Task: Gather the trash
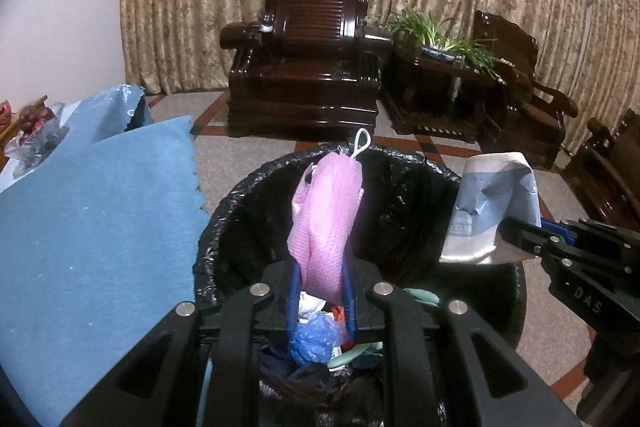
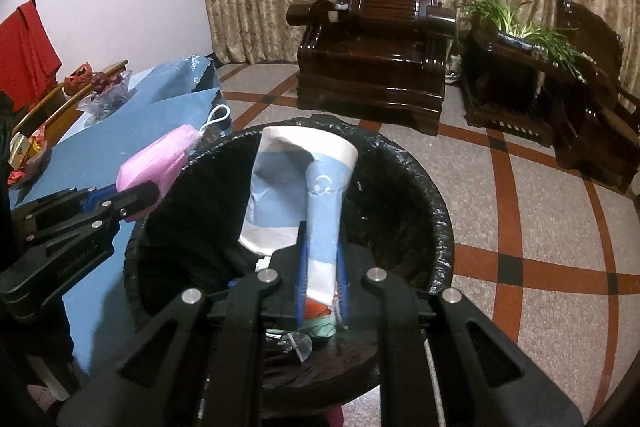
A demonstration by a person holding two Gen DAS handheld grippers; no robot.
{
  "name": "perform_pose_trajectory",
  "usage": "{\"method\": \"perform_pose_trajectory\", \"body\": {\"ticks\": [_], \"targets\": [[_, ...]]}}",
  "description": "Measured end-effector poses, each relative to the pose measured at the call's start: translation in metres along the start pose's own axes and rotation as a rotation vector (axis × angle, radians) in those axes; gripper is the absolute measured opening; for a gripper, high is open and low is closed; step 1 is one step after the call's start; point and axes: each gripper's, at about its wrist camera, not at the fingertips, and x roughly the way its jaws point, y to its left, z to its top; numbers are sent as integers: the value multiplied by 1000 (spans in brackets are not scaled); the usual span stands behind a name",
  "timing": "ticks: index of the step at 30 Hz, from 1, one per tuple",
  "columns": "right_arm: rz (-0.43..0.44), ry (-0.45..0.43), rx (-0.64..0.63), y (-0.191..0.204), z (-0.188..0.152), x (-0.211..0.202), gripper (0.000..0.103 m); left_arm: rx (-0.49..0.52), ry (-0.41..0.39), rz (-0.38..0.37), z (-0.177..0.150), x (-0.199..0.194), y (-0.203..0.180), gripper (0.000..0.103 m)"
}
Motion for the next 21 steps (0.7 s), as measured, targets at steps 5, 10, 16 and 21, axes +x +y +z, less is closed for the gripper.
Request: {"method": "perform_pose_trajectory", "body": {"ticks": [5, 10, 16, 21], "targets": [[0, 6, 0, -1, 2, 8, 11, 1, 5, 0, 3, 5, 0, 17], [-12, 10, -8, 0, 2, 11, 21, -4, 9, -6, 3, 10, 0, 27], [-66, 6, -6, -4, -2, 14, 63, -32, 4, -19, 4, 10, 8, 54], [-78, -27, -1, -3, -4, 4, 93, -44, -11, -4, 3, -2, 16, 72]]}}
